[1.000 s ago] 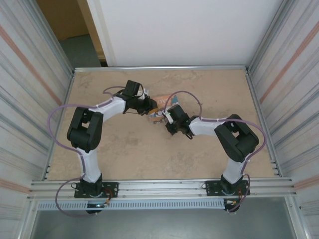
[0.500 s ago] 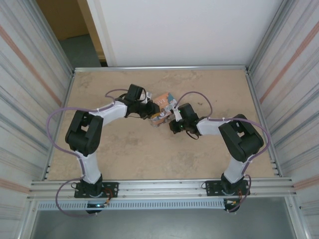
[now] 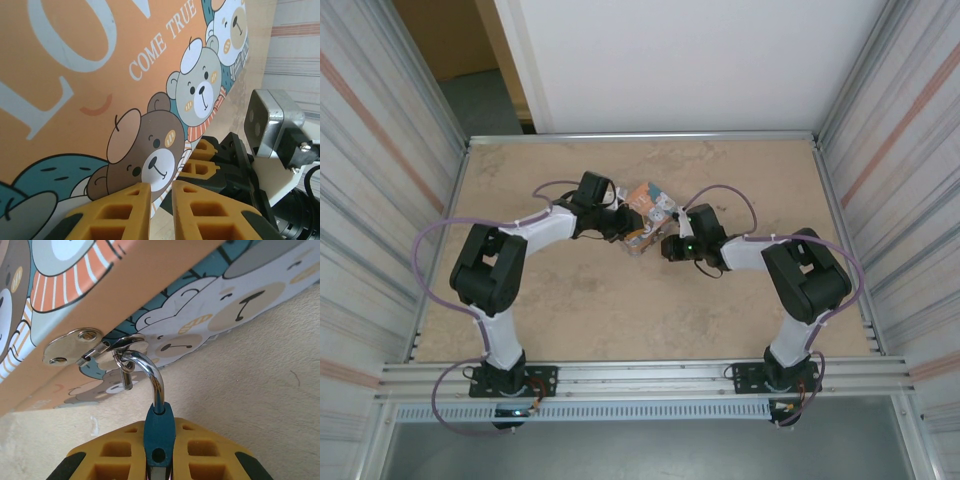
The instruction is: Unlock a padlock with a key
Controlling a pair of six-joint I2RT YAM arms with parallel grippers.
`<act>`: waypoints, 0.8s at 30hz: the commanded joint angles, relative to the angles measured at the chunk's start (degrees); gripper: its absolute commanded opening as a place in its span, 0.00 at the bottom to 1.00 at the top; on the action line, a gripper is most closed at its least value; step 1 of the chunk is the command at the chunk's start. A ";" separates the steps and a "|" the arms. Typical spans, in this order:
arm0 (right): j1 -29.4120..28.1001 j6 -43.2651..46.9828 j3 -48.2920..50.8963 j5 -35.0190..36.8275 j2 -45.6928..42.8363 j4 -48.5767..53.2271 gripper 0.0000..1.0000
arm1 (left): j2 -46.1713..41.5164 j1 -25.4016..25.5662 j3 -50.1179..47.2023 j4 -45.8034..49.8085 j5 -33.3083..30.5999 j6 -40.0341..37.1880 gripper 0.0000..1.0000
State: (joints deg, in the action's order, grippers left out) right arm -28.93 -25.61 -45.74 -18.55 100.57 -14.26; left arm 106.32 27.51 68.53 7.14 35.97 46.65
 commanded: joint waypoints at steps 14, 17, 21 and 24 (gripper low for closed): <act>1.77 -10.14 -2.32 -1.00 2.24 -5.65 0.00 | -1.38 0.18 -2.09 3.59 -1.60 0.12 0.18; 1.93 -12.08 -2.72 -0.65 3.18 -6.29 0.00 | -1.16 0.18 -2.09 3.59 -1.52 0.02 0.18; 2.20 -13.91 -2.80 0.10 4.16 -7.53 0.00 | -0.81 0.10 -2.26 3.72 -1.77 -0.27 0.18; 2.64 -15.57 -2.87 -0.68 4.96 -9.49 0.00 | -0.51 0.09 -2.26 4.23 -2.29 -0.67 0.18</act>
State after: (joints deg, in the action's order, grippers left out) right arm -27.70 -37.76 -46.72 -20.03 104.62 -19.29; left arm 106.00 27.51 68.01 7.14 35.94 46.61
